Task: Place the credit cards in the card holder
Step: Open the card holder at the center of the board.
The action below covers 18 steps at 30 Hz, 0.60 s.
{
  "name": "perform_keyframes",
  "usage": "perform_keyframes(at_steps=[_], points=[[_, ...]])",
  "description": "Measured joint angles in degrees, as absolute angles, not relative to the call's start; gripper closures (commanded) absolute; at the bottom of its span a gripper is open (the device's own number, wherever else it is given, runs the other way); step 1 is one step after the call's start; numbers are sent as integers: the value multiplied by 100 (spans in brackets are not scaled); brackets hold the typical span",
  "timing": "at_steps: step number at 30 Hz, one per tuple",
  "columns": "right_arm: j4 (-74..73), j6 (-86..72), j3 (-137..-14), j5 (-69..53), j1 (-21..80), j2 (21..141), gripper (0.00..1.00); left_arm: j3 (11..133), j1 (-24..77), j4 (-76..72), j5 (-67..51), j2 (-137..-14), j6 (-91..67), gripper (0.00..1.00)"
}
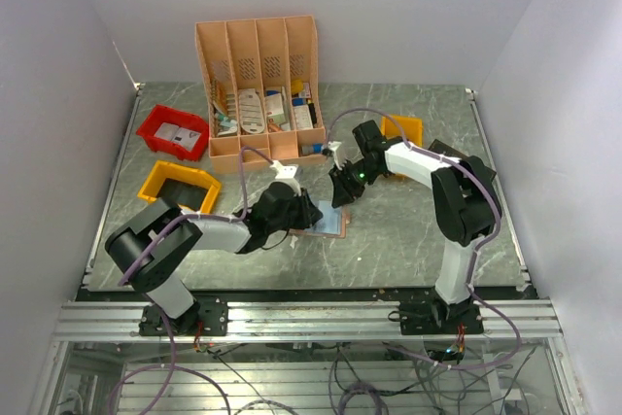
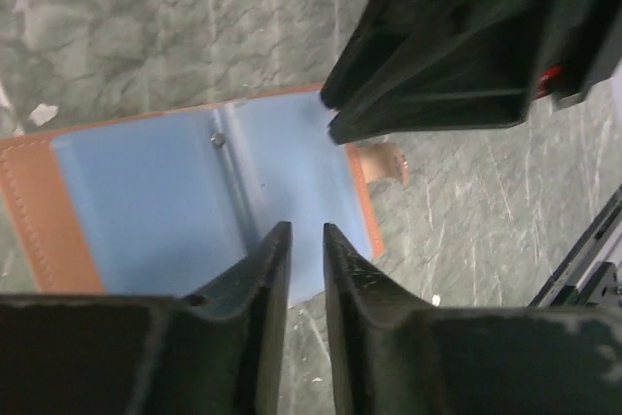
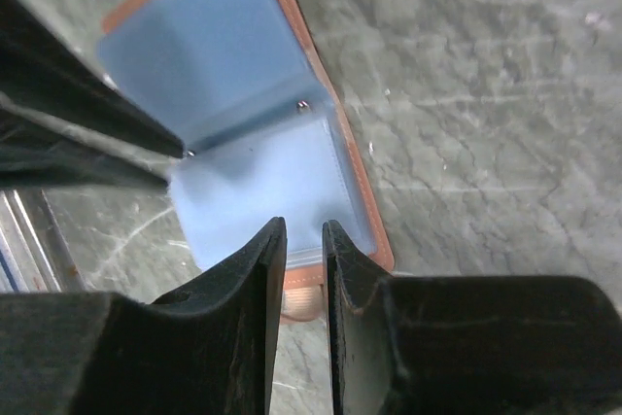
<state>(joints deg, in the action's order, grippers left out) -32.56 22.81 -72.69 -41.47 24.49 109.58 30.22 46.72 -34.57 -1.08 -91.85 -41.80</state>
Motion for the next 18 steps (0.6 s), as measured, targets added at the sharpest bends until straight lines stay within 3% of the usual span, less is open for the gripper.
perform_keyframes(at_steps=[9,18], points=[[-3603,2296,-7424,-3977,2300,11192,78,4294,5402,-1439,954,-9196,-4071,44],[-3677,2294,-7437,-4084,1992,11192,78,5446,5758,-51,1678,-9843,-3752,34]])
